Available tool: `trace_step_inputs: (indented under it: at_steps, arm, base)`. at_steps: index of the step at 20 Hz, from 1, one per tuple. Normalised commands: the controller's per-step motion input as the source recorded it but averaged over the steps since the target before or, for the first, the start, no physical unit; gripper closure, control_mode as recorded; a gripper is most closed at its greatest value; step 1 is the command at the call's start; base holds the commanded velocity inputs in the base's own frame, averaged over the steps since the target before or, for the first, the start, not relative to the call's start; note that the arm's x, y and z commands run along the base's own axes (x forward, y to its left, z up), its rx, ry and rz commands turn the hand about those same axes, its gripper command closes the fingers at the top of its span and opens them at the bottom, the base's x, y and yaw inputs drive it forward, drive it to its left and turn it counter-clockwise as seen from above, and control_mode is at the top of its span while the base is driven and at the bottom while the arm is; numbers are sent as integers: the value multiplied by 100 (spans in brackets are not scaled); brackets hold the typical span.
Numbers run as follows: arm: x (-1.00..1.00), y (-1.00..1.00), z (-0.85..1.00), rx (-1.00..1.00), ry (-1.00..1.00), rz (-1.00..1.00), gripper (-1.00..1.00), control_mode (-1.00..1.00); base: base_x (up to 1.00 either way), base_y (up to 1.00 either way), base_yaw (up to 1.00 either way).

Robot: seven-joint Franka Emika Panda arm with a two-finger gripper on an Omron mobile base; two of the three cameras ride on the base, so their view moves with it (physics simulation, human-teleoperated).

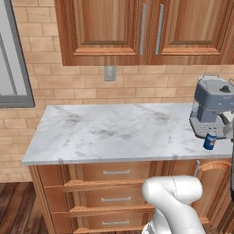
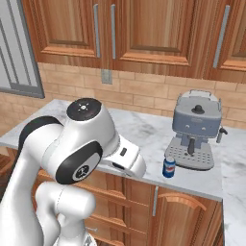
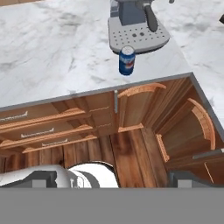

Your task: Four empty soda cans are scattered around the kitchen. Gather all the cans and cluster them next to the stove for recycling.

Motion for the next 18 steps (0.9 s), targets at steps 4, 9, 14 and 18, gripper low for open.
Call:
trace_step_inputs:
  at_steps: [4,9,14,18]
  arm:
    - [11,-10,0,-3,-2,0,-100,-100]
    - [20,-4,0,0,0,0,-100,-100]
    - [27,0,-3,0,0,0,-100,-100]
    - [20,0,-24,0,0,0,-100,-100]
  base:
    - [0,0,0]
    - [0,0,0]
    - [0,0,0]
    - [0,0,0]
